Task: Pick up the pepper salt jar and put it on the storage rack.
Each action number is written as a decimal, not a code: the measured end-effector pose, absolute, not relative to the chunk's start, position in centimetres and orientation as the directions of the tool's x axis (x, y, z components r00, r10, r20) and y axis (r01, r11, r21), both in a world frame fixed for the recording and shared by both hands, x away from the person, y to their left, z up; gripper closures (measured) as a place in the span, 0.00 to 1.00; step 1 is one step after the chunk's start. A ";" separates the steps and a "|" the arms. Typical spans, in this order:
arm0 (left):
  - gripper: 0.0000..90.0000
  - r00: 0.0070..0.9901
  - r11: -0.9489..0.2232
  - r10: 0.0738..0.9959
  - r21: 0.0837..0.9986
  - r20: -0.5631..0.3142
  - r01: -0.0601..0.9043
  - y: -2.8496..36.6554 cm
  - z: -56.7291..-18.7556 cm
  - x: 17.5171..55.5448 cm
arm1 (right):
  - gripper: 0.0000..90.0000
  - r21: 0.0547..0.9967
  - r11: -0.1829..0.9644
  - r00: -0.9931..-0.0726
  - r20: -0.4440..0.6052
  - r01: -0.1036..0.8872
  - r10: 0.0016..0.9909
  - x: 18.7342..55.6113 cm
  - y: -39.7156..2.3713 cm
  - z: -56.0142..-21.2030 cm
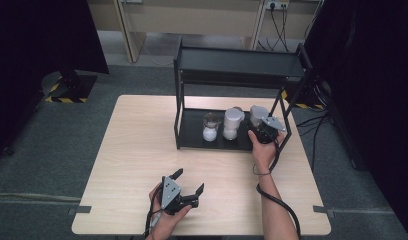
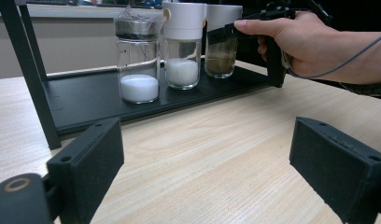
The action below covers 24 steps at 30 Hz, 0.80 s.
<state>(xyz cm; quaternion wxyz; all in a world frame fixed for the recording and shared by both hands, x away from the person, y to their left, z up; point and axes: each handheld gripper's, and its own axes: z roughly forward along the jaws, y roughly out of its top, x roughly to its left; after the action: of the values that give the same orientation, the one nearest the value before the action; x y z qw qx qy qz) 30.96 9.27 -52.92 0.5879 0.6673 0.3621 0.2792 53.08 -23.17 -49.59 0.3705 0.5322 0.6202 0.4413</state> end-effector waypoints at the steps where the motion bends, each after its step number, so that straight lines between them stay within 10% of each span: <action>1: 0.10 0.582 -0.047 0.812 0.987 -0.053 0.155 9.3 -52.9 31.0 | 0.33 0.942 0.042 -0.160 0.012 0.333 0.987 53.1 -23.2 -49.6; 24: 0.10 0.583 -0.051 0.811 0.987 -0.047 0.151 9.2 -52.9 30.9 | 0.17 0.943 0.037 -0.165 0.019 0.330 0.986 52.4 -23.1 -49.3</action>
<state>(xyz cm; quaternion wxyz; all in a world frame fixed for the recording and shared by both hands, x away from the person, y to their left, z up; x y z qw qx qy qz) 30.91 9.22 -52.92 0.5872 0.6683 0.3601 0.2810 52.45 -23.12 -49.31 0.3676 0.5315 0.6192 0.4461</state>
